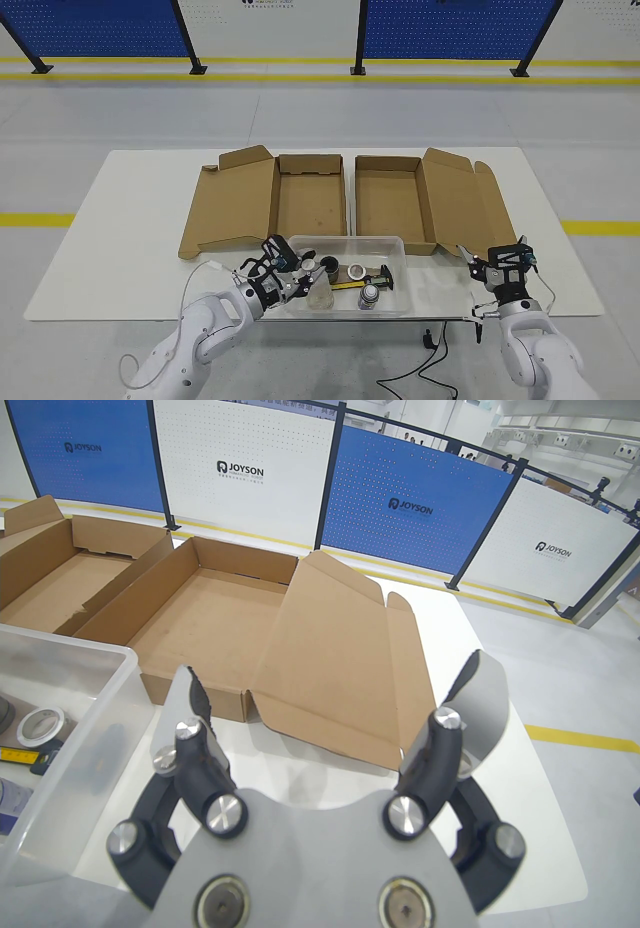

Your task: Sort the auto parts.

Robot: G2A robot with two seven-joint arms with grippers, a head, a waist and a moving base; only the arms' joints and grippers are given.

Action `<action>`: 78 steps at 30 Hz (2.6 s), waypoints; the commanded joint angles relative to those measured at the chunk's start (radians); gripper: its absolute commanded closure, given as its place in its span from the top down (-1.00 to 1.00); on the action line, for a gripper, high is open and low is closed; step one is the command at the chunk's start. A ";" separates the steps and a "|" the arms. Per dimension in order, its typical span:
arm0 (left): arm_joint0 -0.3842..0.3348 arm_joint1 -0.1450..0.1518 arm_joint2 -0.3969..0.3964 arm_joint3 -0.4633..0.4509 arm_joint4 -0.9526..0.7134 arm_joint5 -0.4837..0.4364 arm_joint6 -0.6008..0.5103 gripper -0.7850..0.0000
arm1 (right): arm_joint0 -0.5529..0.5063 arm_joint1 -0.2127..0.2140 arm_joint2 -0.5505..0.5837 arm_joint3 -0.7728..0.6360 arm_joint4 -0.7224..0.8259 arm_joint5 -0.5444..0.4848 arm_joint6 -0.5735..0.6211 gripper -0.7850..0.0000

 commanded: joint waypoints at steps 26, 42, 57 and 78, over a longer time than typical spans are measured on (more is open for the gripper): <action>-0.037 0.001 -0.045 -0.103 0.016 0.073 0.056 -1.00 | 0.000 0.000 0.000 0.000 0.000 0.000 0.000 1.00; -0.236 -0.035 0.062 0.036 0.044 0.222 0.062 -1.00 | 0.000 0.000 0.000 0.000 0.000 0.000 0.000 1.00; -0.396 -0.083 0.163 0.201 0.072 0.378 0.103 -1.00 | 0.000 0.000 0.000 0.000 0.000 0.000 0.000 1.00; -0.657 -0.214 0.362 0.771 0.104 0.629 0.363 -1.00 | 0.000 0.000 0.000 0.000 0.000 0.000 0.000 1.00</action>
